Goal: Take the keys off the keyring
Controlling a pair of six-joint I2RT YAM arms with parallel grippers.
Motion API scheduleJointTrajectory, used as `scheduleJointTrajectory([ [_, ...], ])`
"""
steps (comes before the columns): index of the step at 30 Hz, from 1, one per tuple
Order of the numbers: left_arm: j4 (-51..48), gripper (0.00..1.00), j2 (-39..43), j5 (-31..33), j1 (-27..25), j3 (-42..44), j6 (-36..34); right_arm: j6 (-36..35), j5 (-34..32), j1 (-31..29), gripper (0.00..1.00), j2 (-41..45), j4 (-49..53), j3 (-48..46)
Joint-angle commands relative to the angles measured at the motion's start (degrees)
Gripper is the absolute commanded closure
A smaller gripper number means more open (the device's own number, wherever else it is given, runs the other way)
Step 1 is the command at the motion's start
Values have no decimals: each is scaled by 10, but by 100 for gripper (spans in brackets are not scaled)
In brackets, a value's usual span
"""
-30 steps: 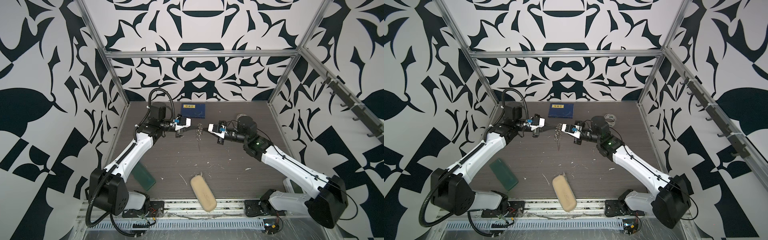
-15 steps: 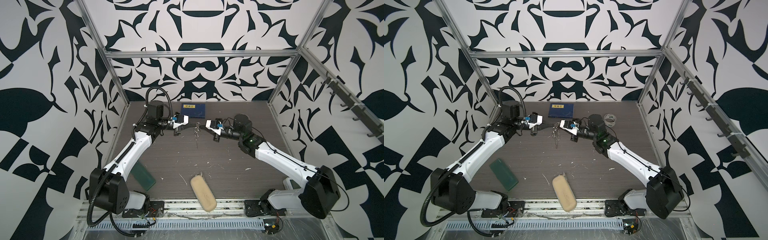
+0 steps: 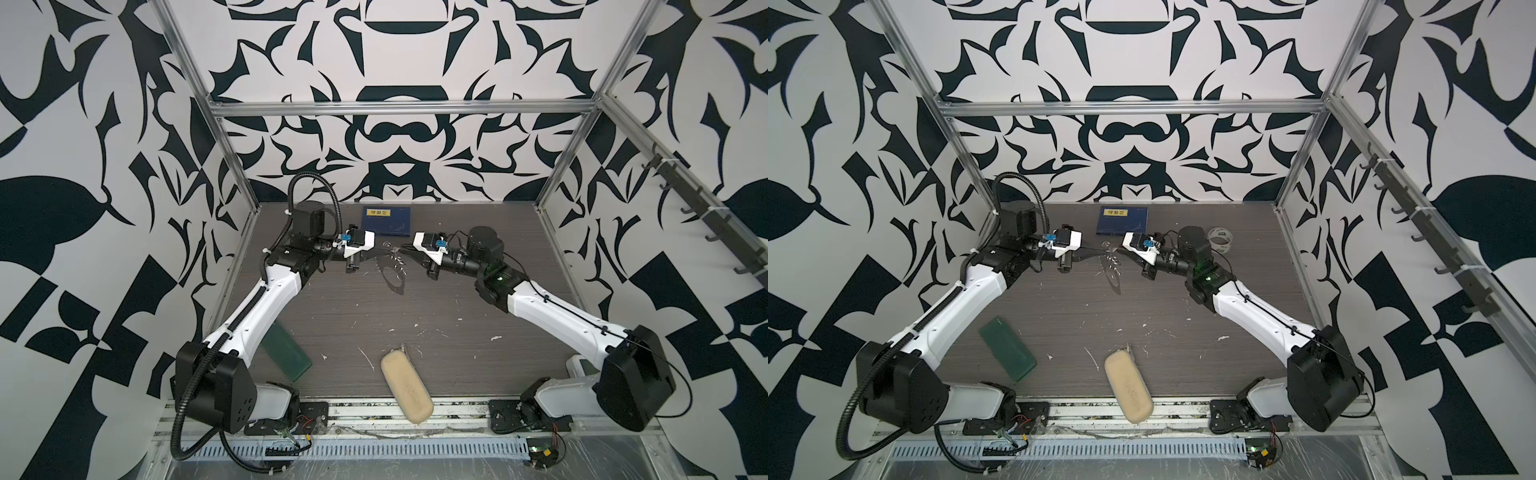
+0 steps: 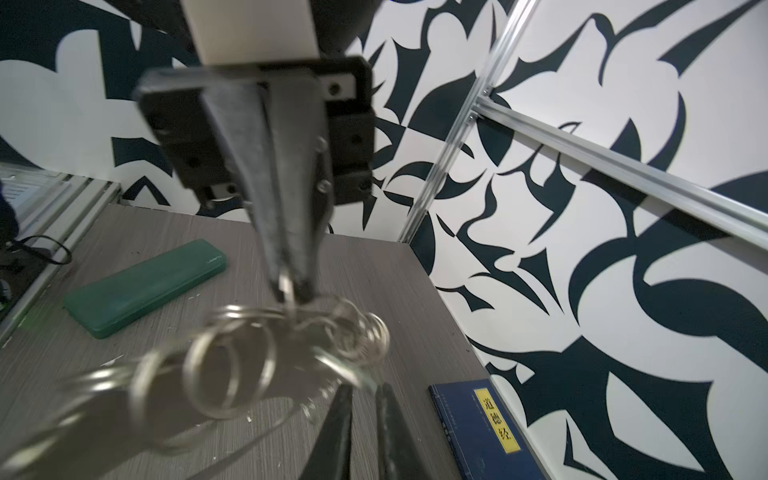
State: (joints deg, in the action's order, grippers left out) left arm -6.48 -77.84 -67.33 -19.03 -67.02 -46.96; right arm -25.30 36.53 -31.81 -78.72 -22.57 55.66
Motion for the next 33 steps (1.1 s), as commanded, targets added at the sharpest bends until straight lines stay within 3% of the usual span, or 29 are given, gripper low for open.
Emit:
scheduleJointTrajectory([
  [1, -14, 100, 20, -37, -1, -10, 3, 18, -9, 3, 81, 1, -34, 15],
  [14, -42, 100, 10, -30, 0, -19, -16, 23, -23, -2, 63, 57, -10, -12],
  [22, -51, 100, 11, -32, 0, -19, -22, 28, -26, -13, 63, 99, 12, -40],
  [33, -62, 100, 19, -28, 1, -16, -22, 25, -37, -61, 60, 85, -1, -44],
])
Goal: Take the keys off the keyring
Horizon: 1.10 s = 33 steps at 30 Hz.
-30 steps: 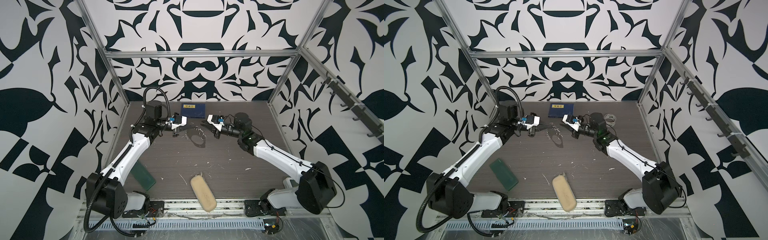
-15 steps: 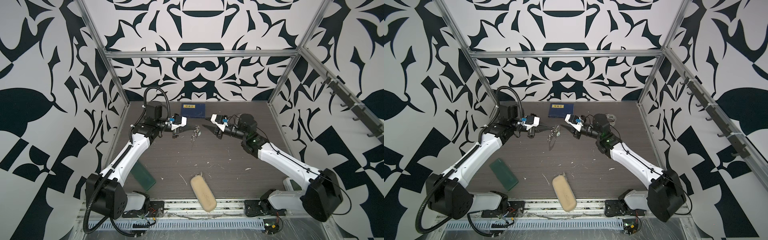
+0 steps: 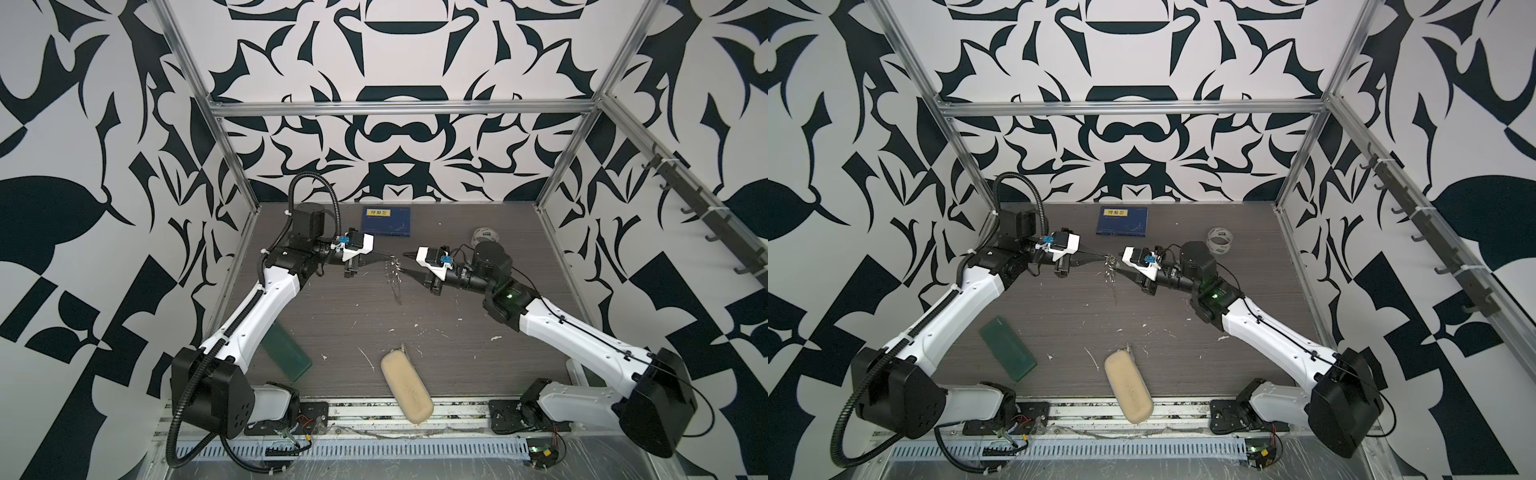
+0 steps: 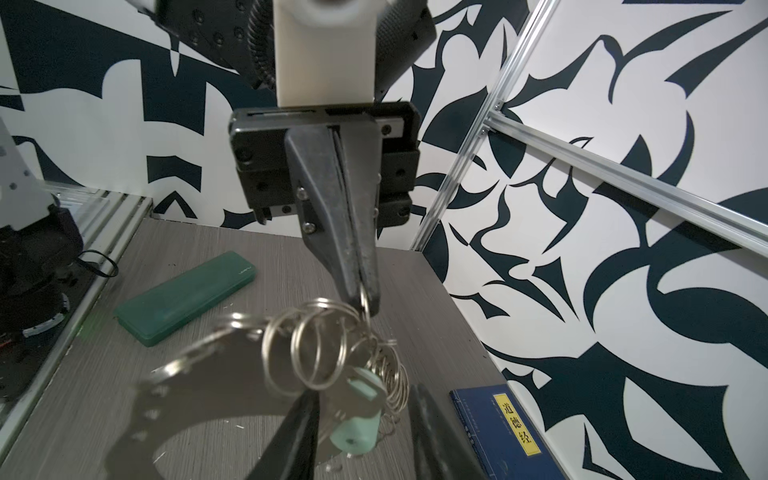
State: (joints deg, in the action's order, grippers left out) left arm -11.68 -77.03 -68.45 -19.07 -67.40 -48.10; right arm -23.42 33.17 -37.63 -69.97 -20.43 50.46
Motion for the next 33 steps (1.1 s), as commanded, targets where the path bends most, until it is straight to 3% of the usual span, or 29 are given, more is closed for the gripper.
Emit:
scheduleJointTrajectory([
  [1, -11, 100, 12, -17, 1, -13, -11, 7, -2, -5, 60, -7, -24, 12],
  [33, -22, 100, 20, -12, 1, -9, -20, 6, 4, -24, 62, -13, -32, 37],
])
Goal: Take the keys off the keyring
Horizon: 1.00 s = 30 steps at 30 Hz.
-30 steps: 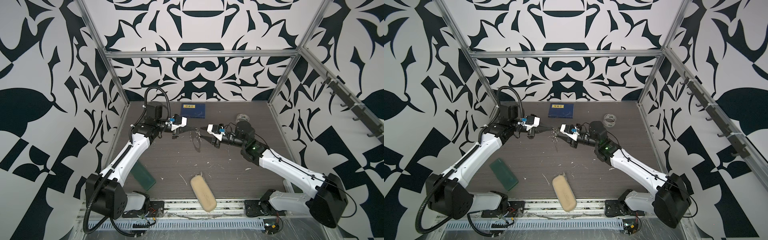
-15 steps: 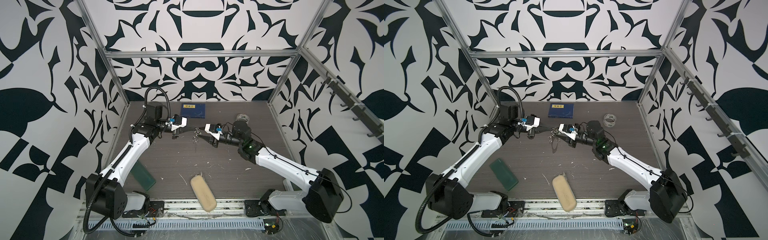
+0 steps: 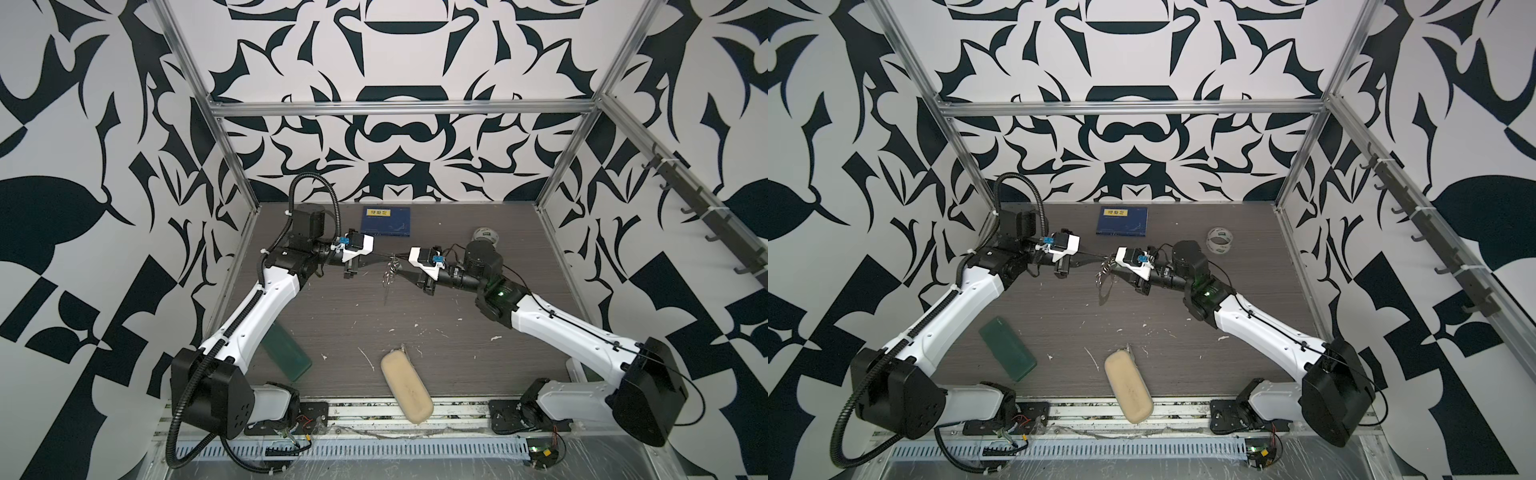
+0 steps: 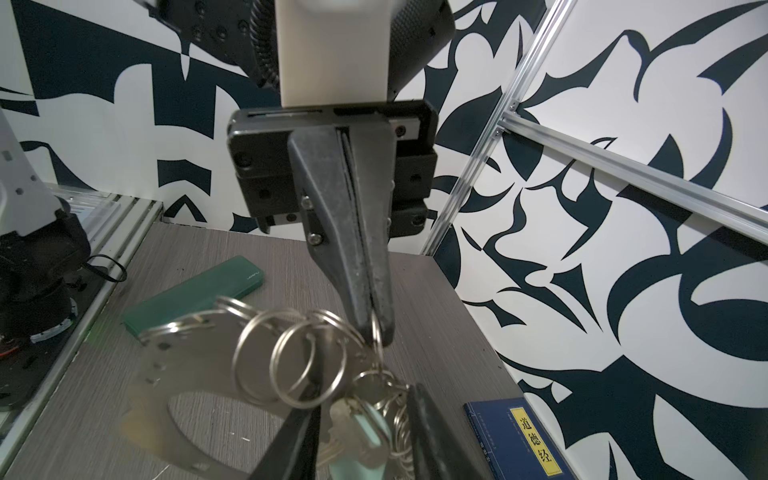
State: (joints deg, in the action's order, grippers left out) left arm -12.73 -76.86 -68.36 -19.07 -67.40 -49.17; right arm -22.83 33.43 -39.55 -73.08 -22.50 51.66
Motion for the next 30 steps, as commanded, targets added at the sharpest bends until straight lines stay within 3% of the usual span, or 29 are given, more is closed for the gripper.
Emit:
scheduleJointTrajectory([
  [1, -11, 100, 20, -12, 1, -10, -9, 0, 3, -5, 62, 16, -11, 27],
  [14, -13, 100, 28, -13, 1, -4, -9, -13, -4, -5, 74, 3, -16, 41],
  [30, -12, 100, 31, -11, 1, -5, -3, -20, -46, -5, 74, 10, -10, 35],
])
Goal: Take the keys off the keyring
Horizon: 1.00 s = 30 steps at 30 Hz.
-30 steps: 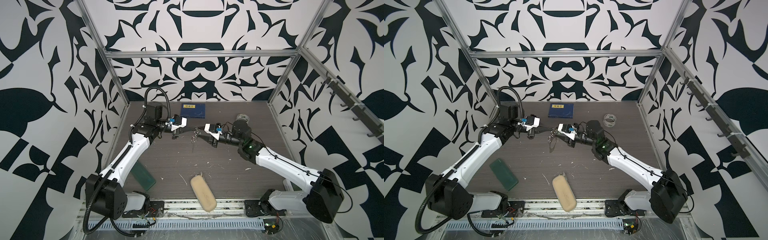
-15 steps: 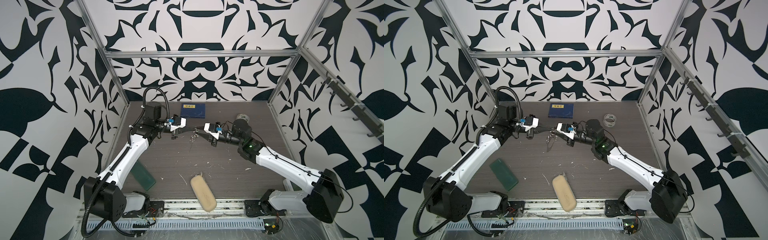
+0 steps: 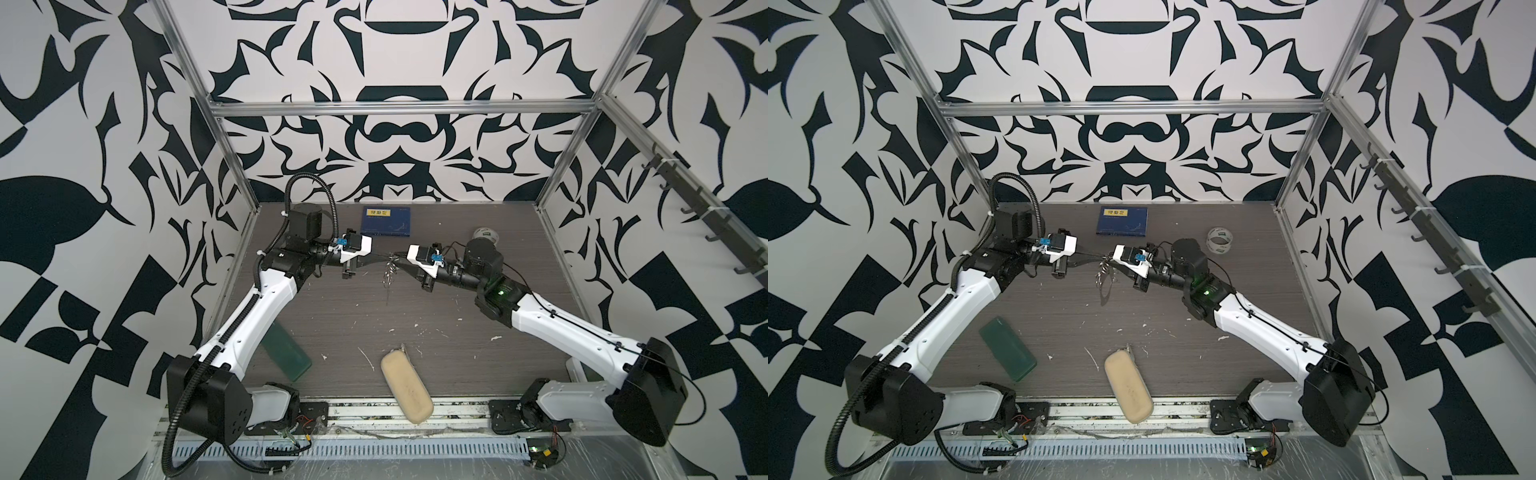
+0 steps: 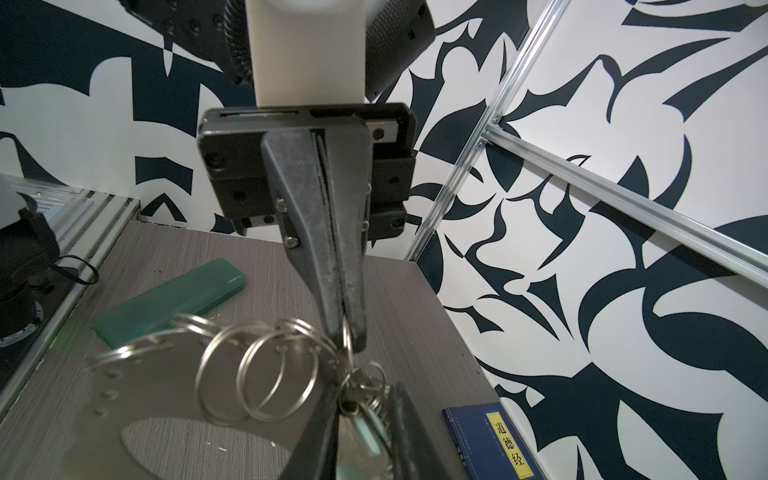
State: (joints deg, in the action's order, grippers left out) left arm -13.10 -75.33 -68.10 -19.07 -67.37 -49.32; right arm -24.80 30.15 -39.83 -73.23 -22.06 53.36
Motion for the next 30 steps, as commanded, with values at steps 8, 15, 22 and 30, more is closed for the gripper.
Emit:
scheduleJointTrajectory([
  [8, -2, 100, 11, -13, 2, -7, 3, -7, 10, -8, 70, 9, -14, 16],
  [15, -1, 100, 12, -13, 2, -7, 7, -32, 23, -16, 71, 3, 9, 29],
  [22, 2, 100, 12, -11, 2, -7, 12, -39, 8, -18, 79, 8, 13, 31],
  [30, 3, 100, 17, -6, 3, -6, 12, -52, -12, -19, 90, 21, 30, 28],
])
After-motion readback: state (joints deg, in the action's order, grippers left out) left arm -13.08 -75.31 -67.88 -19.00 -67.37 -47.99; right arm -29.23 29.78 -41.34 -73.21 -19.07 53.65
